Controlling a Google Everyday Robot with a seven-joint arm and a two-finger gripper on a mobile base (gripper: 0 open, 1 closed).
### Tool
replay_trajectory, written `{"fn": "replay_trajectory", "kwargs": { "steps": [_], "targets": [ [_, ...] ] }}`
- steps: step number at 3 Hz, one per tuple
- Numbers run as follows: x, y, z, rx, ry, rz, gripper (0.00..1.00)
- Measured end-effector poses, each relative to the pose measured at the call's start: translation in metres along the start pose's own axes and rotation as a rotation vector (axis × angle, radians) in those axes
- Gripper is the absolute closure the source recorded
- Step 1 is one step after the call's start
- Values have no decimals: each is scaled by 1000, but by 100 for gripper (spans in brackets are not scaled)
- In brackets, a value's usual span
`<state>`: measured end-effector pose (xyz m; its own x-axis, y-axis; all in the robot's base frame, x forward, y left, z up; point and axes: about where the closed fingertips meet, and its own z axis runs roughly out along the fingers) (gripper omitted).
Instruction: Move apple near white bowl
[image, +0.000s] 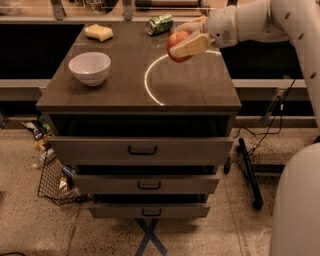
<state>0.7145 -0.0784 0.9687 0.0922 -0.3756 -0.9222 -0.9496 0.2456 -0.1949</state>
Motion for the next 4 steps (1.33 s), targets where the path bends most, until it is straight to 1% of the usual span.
{"fn": "replay_trajectory", "kwargs": {
  "steps": [1,2,3,4],
  "targets": [
    [-11,5,47,-48,54,33,100],
    [-11,3,77,-55,71,63,100],
    [0,3,118,-81,72,100,100],
    [2,8,140,-106,38,114,100]
  ]
}}
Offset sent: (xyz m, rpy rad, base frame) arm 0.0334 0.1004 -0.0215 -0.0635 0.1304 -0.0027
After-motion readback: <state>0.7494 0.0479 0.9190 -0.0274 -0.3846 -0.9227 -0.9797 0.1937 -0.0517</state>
